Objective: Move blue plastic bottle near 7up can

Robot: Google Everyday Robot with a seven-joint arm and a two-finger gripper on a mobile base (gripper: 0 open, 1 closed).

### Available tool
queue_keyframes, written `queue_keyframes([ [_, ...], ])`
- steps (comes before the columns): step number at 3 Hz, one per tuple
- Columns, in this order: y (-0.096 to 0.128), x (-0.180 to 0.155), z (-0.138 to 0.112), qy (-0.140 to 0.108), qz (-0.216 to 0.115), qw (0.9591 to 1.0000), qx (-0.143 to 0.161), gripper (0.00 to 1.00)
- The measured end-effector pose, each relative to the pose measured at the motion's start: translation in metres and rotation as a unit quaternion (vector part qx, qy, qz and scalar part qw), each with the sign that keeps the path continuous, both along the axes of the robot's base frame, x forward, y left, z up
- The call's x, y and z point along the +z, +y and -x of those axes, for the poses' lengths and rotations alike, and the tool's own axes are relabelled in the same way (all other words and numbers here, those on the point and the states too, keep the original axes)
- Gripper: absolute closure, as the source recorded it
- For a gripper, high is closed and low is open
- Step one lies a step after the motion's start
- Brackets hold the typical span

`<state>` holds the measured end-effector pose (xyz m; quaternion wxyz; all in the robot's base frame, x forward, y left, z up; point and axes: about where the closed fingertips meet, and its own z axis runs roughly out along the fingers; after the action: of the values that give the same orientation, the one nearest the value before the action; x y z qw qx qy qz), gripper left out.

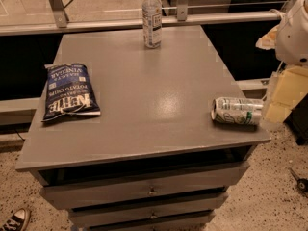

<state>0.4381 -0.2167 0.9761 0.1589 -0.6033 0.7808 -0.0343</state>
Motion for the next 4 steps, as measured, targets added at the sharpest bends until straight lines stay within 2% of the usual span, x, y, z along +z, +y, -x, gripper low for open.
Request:
queue_keyframes([
  [1, 0.000, 0.000, 0.000, 0.000, 0.000, 1.0000, 0.000, 0.00],
  [2, 0.002, 0.001, -0.029, -0.021, -0.021, 0.9995, -0.010, 0.00],
  [3, 0.011, 0.000, -0.089, -0.055, -0.059, 0.9963, -0.030, 0.00],
  [4, 0.027, 0.002, -0.153, -0.093, -0.100, 0.9895, -0.047, 0.00],
])
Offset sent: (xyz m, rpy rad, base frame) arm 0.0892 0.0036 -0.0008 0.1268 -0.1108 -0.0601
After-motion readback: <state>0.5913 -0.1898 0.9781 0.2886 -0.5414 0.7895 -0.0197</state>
